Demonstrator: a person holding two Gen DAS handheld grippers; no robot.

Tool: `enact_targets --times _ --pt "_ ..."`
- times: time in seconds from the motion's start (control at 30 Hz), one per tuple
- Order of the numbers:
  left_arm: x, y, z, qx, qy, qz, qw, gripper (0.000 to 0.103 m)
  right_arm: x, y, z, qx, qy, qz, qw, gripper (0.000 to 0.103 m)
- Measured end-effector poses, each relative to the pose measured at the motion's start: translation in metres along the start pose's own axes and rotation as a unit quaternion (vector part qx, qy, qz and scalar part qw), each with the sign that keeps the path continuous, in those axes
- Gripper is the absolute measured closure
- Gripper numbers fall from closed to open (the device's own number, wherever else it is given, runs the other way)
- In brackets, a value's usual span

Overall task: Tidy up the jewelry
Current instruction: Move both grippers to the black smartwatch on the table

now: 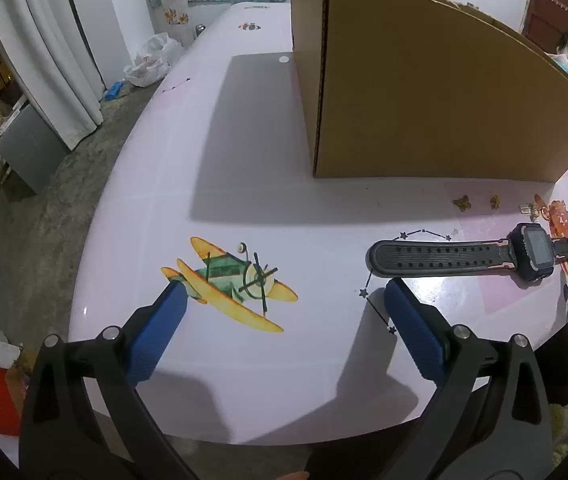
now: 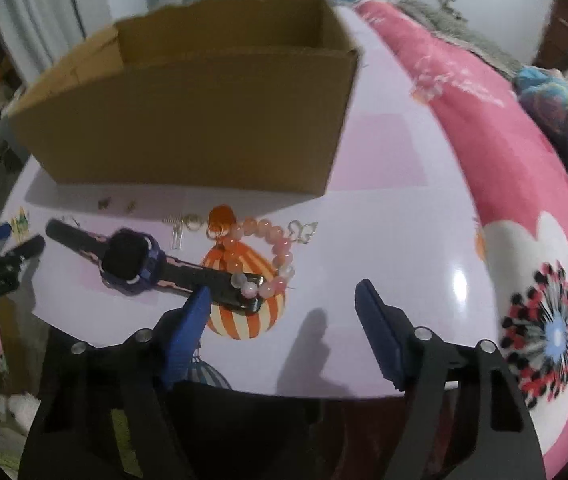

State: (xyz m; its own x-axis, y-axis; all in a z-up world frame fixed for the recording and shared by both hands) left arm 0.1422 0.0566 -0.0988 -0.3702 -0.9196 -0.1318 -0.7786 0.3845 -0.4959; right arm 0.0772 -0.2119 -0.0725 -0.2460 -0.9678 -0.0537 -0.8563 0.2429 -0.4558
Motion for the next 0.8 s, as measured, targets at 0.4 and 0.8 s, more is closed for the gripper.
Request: enact_targets --times 0.4,0.8 --pt "-0.004 -0.007 0.009 -0.003 0.018 0.015 0.9997 0.007 0.016 -0.032 0.018 0.005 0.049 -0.036 0.998 0.032" --pt "-0.003 -0.008 0.006 0.033 0.018 0.026 0.999 0.009 0.044 -0.047 -0.005 0.036 -0.016 0.079 0.996 0.057"
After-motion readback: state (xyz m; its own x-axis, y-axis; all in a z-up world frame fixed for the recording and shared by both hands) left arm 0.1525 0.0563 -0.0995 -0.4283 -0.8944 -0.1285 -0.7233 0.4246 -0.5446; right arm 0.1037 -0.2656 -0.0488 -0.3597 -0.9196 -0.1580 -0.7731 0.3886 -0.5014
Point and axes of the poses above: each gripper's, at about its wrist camera, not at the fingertips, and z roughly the way its jaws point, x to its right, y to its underside, the point moved 8 cm from there along z, roughly the way its jaws point, and after that the axes turned 13 degrees about z, right-handed, at the moved point
